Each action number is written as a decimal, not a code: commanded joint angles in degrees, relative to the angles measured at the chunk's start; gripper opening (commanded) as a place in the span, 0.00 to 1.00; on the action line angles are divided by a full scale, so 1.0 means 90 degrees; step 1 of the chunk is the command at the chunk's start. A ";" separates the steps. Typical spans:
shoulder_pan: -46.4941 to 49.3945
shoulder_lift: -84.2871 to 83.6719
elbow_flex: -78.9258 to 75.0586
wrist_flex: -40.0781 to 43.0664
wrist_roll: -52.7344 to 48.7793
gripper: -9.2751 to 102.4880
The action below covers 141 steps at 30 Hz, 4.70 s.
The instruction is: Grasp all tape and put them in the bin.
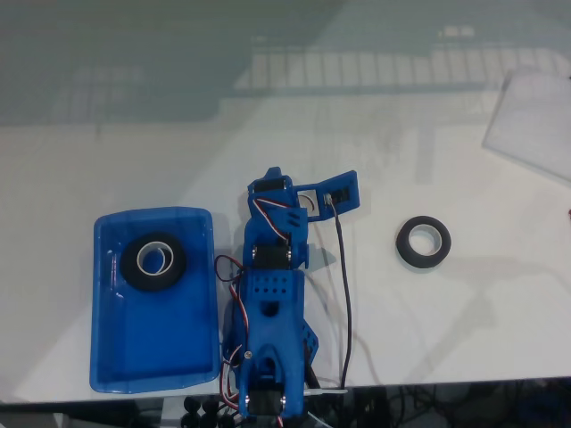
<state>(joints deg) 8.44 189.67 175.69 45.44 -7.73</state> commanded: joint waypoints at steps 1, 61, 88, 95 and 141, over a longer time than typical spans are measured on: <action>0.0098 0.0088 0.0215 0.0020 0.0400 0.08; 0.4707 -0.8516 -0.6533 0.3330 0.2246 0.40; 0.6270 -1.0537 -0.8057 0.3652 0.2090 0.38; 0.6230 -1.1133 -0.8311 0.3447 0.2041 0.36; 0.5312 -1.0244 -0.8818 0.2861 0.2158 0.08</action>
<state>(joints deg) 59.15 90.44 98.96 71.54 12.13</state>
